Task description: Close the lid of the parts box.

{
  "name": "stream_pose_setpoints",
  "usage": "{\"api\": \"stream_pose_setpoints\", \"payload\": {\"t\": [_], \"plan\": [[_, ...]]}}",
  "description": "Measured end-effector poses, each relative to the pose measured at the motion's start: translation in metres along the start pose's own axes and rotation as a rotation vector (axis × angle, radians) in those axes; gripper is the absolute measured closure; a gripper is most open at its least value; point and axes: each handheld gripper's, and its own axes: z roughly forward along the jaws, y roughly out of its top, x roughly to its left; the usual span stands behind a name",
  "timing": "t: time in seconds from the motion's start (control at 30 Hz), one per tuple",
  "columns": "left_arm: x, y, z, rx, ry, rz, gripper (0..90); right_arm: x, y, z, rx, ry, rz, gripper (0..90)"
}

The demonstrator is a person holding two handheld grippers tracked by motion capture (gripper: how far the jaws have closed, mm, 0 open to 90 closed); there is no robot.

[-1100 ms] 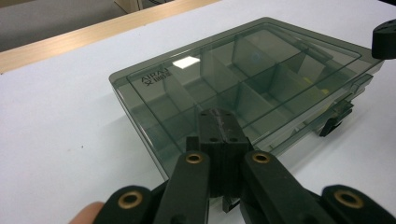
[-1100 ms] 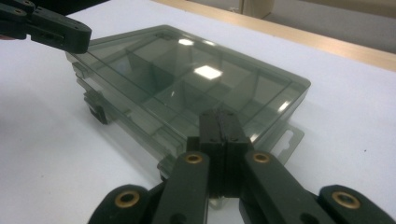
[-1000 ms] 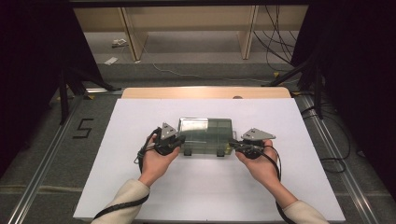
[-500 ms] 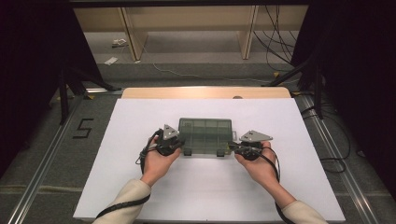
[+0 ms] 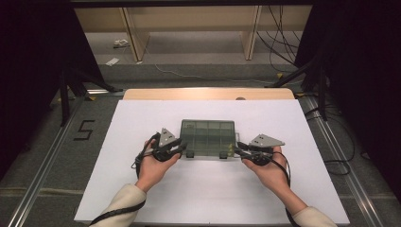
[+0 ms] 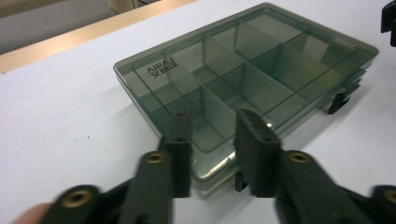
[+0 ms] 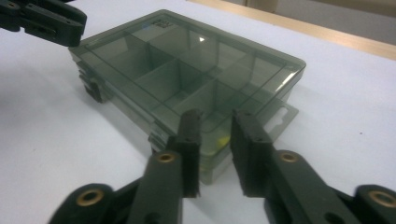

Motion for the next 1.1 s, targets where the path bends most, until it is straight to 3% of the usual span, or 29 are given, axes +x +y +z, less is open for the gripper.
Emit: {"api": "stream_pose_setpoints", "payload": {"t": [0.07, 0.13, 0.2, 0.43, 0.53, 0.8, 1.1], "plan": [[0.002, -0.003, -0.007, -0.007, -0.005, 0.006, 53.0, -0.003, -0.004, -0.007, -0.006, 0.007, 0.005, 64.3], [0.004, -0.007, -0.014, -0.014, -0.005, -0.031, 47.5, -0.007, -0.008, -0.014, -0.012, 0.013, 0.017, 61.5], [0.005, -0.011, -0.02, -0.015, -0.004, -0.038, 41.8, -0.01, -0.011, -0.022, -0.026, 0.02, 0.028, 59.5], [0.01, -0.023, -0.037, 0.0, 0.028, 0.021, 22.6, -0.015, -0.023, -0.044, -0.043, 0.023, 0.026, 51.3], [0.014, -0.026, -0.041, 0.01, 0.025, 0.01, 14.9, -0.014, -0.026, -0.05, -0.054, 0.033, 0.024, 46.6], [0.014, -0.034, -0.053, 0.023, 0.009, 0.027, 3.4, -0.015, -0.032, -0.059, -0.054, 0.042, 0.01, 36.2], [0.013, -0.043, -0.065, 0.031, 0.0, 0.03, 0.7, -0.016, -0.038, -0.064, -0.06, 0.047, 0.013, 26.2]]}}
